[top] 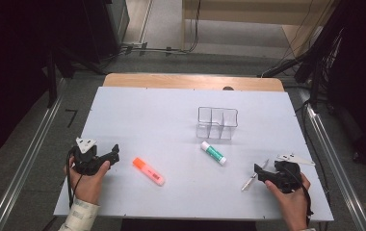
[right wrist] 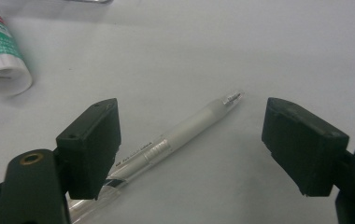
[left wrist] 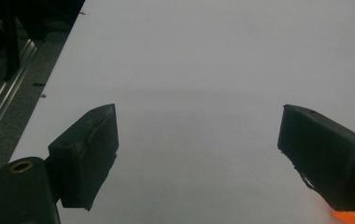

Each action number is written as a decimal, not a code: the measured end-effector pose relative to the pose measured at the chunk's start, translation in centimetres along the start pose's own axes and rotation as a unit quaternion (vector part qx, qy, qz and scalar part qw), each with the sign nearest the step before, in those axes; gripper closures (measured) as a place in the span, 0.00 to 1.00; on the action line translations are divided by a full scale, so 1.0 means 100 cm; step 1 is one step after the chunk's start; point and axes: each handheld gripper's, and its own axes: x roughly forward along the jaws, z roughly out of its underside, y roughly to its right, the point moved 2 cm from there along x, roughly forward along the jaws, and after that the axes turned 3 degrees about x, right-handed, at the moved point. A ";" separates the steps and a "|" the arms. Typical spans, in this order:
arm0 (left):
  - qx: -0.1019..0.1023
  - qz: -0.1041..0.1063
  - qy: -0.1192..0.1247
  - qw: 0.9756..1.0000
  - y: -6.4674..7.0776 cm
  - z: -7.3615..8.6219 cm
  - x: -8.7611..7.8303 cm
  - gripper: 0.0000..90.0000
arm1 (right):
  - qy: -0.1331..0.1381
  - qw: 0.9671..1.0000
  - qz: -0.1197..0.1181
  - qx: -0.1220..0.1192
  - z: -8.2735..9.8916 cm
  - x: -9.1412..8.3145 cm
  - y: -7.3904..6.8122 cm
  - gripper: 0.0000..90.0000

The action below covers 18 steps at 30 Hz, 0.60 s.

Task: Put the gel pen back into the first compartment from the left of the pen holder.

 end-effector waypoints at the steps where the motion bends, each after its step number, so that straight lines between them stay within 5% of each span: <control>1: 0.000 0.000 0.000 1.000 0.000 0.000 0.000 0.14 | -0.001 1.000 0.000 0.001 0.000 0.001 0.000 0.20; 18: 0.001 0.001 -0.001 1.000 0.001 0.000 0.000 0.14 | -0.022 1.000 0.003 0.008 0.004 0.008 -0.004 0.20</control>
